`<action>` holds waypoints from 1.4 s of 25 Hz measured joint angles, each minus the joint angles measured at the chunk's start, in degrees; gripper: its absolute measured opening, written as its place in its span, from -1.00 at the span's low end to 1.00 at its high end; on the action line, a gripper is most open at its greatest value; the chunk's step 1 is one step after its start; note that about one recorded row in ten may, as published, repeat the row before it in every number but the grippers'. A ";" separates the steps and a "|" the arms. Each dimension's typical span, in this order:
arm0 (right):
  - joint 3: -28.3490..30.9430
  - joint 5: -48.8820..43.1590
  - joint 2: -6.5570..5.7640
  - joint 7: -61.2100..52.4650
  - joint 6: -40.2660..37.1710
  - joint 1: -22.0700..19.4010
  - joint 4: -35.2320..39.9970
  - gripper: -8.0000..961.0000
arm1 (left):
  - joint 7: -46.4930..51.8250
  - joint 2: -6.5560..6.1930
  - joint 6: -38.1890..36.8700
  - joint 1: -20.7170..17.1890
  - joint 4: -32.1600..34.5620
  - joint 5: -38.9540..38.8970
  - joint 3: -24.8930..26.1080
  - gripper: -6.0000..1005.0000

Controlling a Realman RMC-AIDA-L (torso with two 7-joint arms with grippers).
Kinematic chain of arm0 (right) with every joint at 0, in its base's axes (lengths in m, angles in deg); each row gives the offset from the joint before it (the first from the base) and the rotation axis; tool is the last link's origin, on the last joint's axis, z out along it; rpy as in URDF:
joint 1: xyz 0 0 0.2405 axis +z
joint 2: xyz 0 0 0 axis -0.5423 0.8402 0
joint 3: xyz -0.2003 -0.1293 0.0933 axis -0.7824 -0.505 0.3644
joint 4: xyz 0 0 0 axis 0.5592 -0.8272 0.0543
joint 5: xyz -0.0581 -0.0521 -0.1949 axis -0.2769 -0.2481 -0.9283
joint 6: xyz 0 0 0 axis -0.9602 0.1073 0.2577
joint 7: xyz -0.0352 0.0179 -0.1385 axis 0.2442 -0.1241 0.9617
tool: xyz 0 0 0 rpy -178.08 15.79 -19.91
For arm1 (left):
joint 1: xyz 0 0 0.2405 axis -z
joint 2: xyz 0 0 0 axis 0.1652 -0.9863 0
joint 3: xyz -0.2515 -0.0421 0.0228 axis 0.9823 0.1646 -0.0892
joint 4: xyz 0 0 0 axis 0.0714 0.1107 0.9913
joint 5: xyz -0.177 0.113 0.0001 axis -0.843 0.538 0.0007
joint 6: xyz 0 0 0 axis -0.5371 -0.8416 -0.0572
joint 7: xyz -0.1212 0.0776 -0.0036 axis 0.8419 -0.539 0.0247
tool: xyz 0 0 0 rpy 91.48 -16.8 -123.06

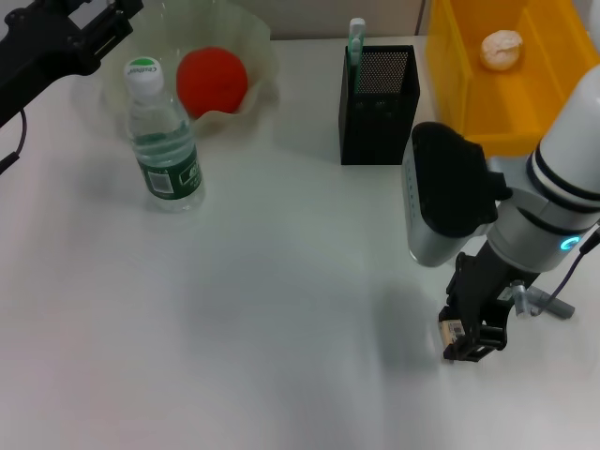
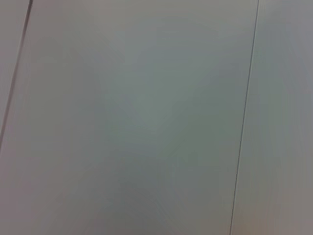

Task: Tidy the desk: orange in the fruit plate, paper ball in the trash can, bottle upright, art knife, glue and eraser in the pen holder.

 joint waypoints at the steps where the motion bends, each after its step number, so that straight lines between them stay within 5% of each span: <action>1: 1.53 0.17 -0.07 0.00 -0.44 0.00 0.04 -0.12 | 0.00 0.00 -0.03 0.02 0.03 0.00 0.00 0.22; 6: 22.25 3.78 -0.53 2.56 -2.22 -0.25 2.01 -0.11 | 0.00 0.07 -1.07 -0.02 0.16 -1.20 -0.33 0.22; 12: 51.13 25.43 -1.33 15.80 4.82 -1.32 -8.45 -0.13 | -0.57 0.16 -1.90 0.09 -0.75 -2.91 -0.52 0.22; 22: 47.87 29.56 -0.42 19.67 28.00 -0.52 -17.09 -0.13 | -0.93 -0.18 -2.62 0.36 -0.84 -3.42 -0.14 0.22; 35: 46.21 32.01 -0.38 23.15 32.37 1.92 -22.35 -0.07 | -1.14 -0.73 -2.77 0.35 0.04 -3.43 1.39 0.22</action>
